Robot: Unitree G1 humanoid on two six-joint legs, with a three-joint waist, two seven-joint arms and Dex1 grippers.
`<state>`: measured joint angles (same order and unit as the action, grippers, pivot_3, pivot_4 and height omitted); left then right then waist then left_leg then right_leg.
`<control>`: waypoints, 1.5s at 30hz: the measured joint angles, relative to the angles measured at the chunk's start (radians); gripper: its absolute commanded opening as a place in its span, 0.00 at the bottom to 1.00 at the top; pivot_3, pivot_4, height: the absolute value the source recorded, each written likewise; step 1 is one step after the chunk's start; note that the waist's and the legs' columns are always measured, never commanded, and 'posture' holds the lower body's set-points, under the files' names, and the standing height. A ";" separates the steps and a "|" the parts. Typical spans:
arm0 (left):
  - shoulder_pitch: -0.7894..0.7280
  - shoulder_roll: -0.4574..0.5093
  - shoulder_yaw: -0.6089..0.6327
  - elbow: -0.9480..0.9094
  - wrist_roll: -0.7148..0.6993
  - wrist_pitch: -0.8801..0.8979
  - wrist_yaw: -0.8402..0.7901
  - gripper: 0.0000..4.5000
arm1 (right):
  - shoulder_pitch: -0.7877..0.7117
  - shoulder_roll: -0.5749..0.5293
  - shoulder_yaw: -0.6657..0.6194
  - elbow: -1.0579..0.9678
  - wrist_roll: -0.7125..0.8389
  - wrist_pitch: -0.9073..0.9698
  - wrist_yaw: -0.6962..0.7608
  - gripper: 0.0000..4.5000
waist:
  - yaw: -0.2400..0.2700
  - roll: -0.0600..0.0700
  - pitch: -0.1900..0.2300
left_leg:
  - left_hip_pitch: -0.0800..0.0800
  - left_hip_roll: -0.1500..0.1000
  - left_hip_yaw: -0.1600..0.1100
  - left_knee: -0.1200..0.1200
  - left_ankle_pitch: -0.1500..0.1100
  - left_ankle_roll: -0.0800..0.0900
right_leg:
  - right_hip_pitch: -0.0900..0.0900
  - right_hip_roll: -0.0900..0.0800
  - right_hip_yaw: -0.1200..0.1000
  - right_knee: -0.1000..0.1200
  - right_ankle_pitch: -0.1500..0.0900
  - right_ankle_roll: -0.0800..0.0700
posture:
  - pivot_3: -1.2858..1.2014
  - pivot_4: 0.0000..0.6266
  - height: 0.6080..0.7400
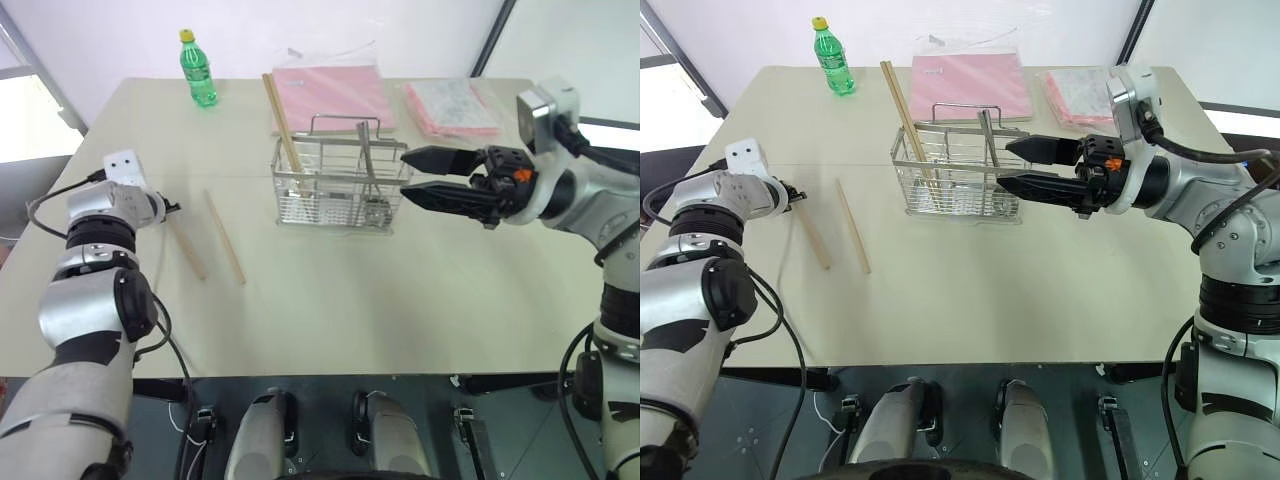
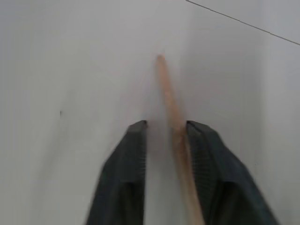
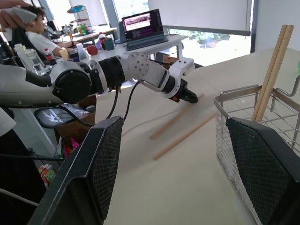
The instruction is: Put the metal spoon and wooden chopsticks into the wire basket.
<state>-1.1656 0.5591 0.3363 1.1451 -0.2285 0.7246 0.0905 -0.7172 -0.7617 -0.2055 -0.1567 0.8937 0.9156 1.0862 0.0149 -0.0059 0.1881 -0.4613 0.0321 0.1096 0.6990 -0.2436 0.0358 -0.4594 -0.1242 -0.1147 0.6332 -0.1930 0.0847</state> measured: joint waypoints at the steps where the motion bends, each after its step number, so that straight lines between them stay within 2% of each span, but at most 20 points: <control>1: -0.001 -0.001 0.001 0.003 0.001 -0.006 -0.002 0.01 | 0.000 0.000 0.000 0.000 0.003 0.000 0.000 0.80 | 0.000 0.000 0.000 | 0.000 0.000 0.000 0.000 0.000 0.000 | 0.000 0.000 0.000 0.000 0.000 0.000 | 0.52 0.24 0.69; 8: 0.015 0.008 -0.108 -0.027 0.099 -0.156 -0.045 0.01 | 0.002 -0.005 0.000 0.002 0.012 0.010 -0.019 0.80 | -0.003 -0.001 0.001 | 0.000 0.000 0.001 0.000 0.001 -0.001 | -0.001 0.000 0.000 0.000 0.000 0.000 | 0.52 0.24 0.69; 12: 0.017 0.027 -0.055 -0.133 0.089 -0.355 -0.010 0.01 | 0.024 -0.044 -0.001 0.002 0.019 0.025 -0.017 0.80 | -0.002 -0.002 0.001 | -0.001 0.000 0.000 0.000 0.000 -0.001 | -0.002 -0.001 -0.001 0.000 0.000 0.000 | 0.52 0.24 0.69; 15: 0.005 -0.003 0.037 -0.322 0.006 -0.499 -0.029 0.01 | 0.032 -0.053 -0.013 0.003 0.034 0.050 -0.035 0.80 | 0.001 -0.003 0.001 | -0.001 -0.001 0.000 0.000 0.000 -0.001 | -0.001 -0.004 -0.002 0.000 0.001 0.000 | 0.52 0.24 0.69; 17: -0.028 -0.082 0.089 -0.496 -0.107 -0.536 -0.079 0.01 | 0.034 -0.071 -0.040 0.005 0.055 0.085 -0.063 0.80 | 0.011 -0.003 0.001 | -0.002 -0.002 0.000 0.001 0.001 -0.001 | 0.000 -0.006 -0.003 -0.001 0.001 0.001 | 0.52 0.24 0.69; 20: -0.098 -0.185 0.099 -0.681 -0.243 -0.524 -0.136 0.01 | 0.029 -0.085 -0.086 0.005 0.096 0.128 -0.099 0.80 | 0.022 -0.003 0.001 | -0.001 -0.004 0.001 0.002 0.000 0.001 | 0.002 -0.008 -0.003 -0.002 0.002 0.002 | 0.52 0.24 0.69; 23: -0.118 -0.236 0.082 -0.750 -0.290 -0.515 -0.182 0.01 | 0.029 -0.085 -0.115 0.005 0.114 0.149 -0.140 0.80 | 0.021 -0.002 0.000 | 0.001 -0.004 0.002 0.002 -0.001 0.002 | 0.003 -0.006 -0.002 -0.002 0.002 0.003 | 0.52 0.24 0.69; 36: -0.143 -0.406 -0.027 -0.432 -0.213 -0.676 -0.373 0.01 | 0.133 -0.084 -0.214 -0.108 0.205 0.167 -0.314 0.80 | 0.025 -0.003 0.001 | -0.001 -0.002 0.001 0.002 -0.003 0.006 | 0.003 -0.003 -0.002 -0.003 0.003 0.003 | 0.52 0.24 0.69; 45: -0.214 -0.418 -0.037 -0.350 -0.194 -0.732 -0.407 0.01 | 0.200 -0.085 -0.270 -0.150 0.268 0.165 -0.391 0.80 | 0.022 -0.003 0.001 | -0.001 -0.001 0.001 0.002 -0.004 0.008 | 0.002 -0.002 -0.002 -0.003 0.002 0.003 | 0.52 0.24 0.69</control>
<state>-1.3798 0.1411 0.2993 0.7956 -0.4229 -0.0075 -0.3169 -0.5177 -0.8468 -0.4758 -0.3072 1.1616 1.0804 0.6956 0.0372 -0.0093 0.1893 -0.4622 0.0311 0.1108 0.7008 -0.2473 0.0437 -0.4578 -0.1263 -0.1169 0.6303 -0.1906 0.0873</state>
